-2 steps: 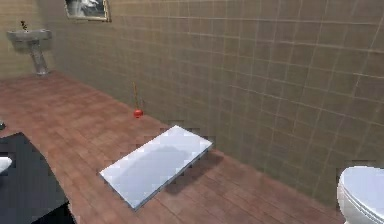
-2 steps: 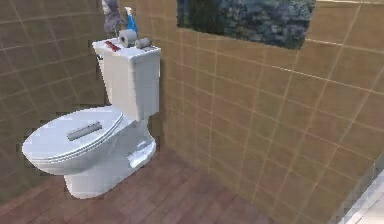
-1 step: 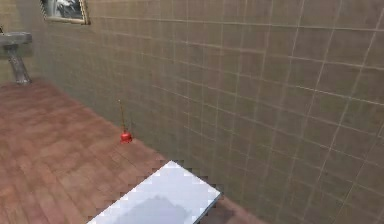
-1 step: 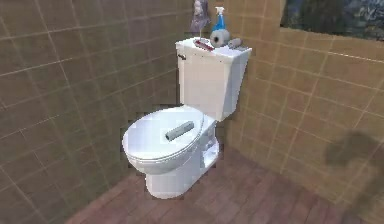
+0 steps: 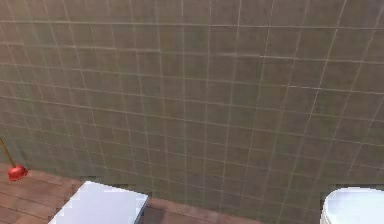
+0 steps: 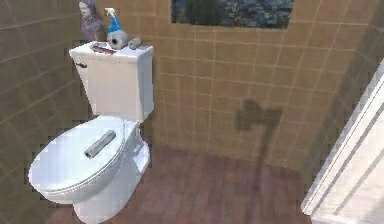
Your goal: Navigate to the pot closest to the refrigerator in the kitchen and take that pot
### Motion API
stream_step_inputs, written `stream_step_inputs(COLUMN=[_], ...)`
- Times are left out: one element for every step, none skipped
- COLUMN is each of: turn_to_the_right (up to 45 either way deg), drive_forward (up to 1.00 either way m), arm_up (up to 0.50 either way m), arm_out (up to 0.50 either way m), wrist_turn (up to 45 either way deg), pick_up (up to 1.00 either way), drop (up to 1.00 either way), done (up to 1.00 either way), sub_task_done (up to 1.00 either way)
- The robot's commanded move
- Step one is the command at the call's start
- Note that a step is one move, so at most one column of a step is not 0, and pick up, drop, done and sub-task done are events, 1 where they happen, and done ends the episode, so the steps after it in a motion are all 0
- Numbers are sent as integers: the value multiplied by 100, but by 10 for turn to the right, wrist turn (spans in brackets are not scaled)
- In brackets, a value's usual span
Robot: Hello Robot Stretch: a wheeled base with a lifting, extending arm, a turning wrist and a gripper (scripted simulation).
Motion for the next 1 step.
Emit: stream_step_inputs(turn_to_the_right=[0], drive_forward=[15], arm_up=[0], arm_out=[0], wrist_turn=[0], pick_up=[0], drop=[0], done=[0], sub_task_done=[0])
